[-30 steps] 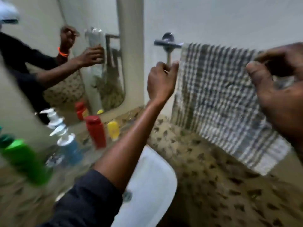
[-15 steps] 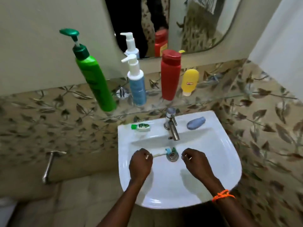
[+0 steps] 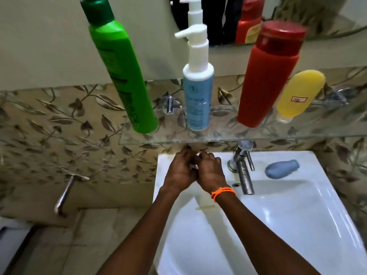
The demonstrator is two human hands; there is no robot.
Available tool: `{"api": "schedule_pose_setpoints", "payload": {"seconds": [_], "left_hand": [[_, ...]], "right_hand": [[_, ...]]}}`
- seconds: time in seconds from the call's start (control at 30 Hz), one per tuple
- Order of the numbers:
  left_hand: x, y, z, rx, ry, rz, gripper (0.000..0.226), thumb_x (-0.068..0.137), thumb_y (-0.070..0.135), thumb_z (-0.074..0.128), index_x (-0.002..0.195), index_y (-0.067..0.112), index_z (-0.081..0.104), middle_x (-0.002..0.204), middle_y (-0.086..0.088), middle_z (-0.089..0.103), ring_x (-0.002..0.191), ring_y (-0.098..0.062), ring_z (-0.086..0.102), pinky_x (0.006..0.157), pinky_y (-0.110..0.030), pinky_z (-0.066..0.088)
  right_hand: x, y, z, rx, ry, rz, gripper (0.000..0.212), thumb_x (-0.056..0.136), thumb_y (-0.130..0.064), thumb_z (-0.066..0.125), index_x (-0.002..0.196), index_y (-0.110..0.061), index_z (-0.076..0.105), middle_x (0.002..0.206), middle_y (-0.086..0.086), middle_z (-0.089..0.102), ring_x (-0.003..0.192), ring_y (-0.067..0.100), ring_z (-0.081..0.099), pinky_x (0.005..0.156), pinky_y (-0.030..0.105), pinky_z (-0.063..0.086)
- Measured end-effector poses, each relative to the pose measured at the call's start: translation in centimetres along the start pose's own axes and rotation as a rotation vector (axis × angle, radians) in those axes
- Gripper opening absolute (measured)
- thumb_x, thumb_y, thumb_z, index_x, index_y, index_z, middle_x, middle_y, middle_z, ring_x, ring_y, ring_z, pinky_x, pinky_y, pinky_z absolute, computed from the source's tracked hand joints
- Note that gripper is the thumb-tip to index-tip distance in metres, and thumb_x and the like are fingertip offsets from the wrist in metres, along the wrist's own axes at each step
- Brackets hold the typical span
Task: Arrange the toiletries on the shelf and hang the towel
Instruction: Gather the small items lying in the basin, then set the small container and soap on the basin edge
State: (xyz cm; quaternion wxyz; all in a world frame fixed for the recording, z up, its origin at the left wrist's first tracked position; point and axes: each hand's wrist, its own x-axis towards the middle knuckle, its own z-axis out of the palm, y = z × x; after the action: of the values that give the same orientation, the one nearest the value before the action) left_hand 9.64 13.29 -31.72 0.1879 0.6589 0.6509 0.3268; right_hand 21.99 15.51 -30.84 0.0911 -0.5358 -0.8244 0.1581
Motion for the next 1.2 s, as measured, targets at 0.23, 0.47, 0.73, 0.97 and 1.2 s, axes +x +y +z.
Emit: {"api": "schedule_pose_setpoints", "payload": {"seconds": [0.23,0.47,0.73,0.97,1.2], "left_hand": [[-2.0,0.0,0.7,-0.208,0.028,-0.136,0.055,0.077,-0.001,0.069,0.128,0.021,0.066,0.12,-0.001,0.073,0.109,-0.019,0.069,0.094,-0.032,0.055],[-1.3,-0.1,1.2,-0.264,0.21,-0.28,0.032,0.074,0.012,0.081,0.104,0.02,0.074,0.098,0.004,0.077,0.088,-0.013,0.071,0.08,-0.028,0.056],[-0.6,-1.3,2.4,-0.243,0.259,-0.316,0.027,0.077,0.032,0.088,0.095,0.023,0.07,0.084,0.006,0.076,0.078,-0.012,0.071,0.073,-0.02,0.051],[-1.6,-0.3,2.3,-0.254,0.297,-0.362,0.025,0.077,0.031,0.087,0.094,0.025,0.07,0.079,0.014,0.072,0.079,-0.01,0.07,0.069,-0.021,0.052],[-1.5,-1.0,2.4,-0.307,0.297,-0.415,0.03,0.076,0.027,0.089,0.1,0.023,0.071,0.085,0.008,0.075,0.079,-0.006,0.071,0.072,-0.03,0.058]], "right_hand": [[-1.4,2.1,-1.7,0.351,0.273,-0.071,0.023,0.09,-0.021,0.068,0.113,-0.017,0.068,0.109,0.007,0.07,0.101,0.024,0.065,0.089,0.028,0.048],[-1.3,-0.1,-4.0,0.476,0.19,-0.006,0.055,0.083,-0.011,0.075,0.136,-0.01,0.059,0.131,0.012,0.064,0.114,0.029,0.063,0.101,0.04,0.051],[-12.3,10.1,-10.1,0.501,0.769,0.327,0.015,0.084,-0.013,0.072,0.095,-0.025,0.073,0.077,-0.007,0.073,0.072,0.009,0.069,0.07,0.03,0.056],[-9.6,19.8,-8.4,-0.169,0.006,0.202,0.073,0.072,-0.002,0.075,0.14,-0.023,0.059,0.149,0.01,0.053,0.139,0.038,0.041,0.1,0.044,0.047],[-9.2,20.6,-7.5,-0.057,0.313,0.054,0.037,0.077,0.005,0.072,0.109,-0.013,0.075,0.108,0.009,0.076,0.106,0.037,0.063,0.085,0.042,0.055]]}}
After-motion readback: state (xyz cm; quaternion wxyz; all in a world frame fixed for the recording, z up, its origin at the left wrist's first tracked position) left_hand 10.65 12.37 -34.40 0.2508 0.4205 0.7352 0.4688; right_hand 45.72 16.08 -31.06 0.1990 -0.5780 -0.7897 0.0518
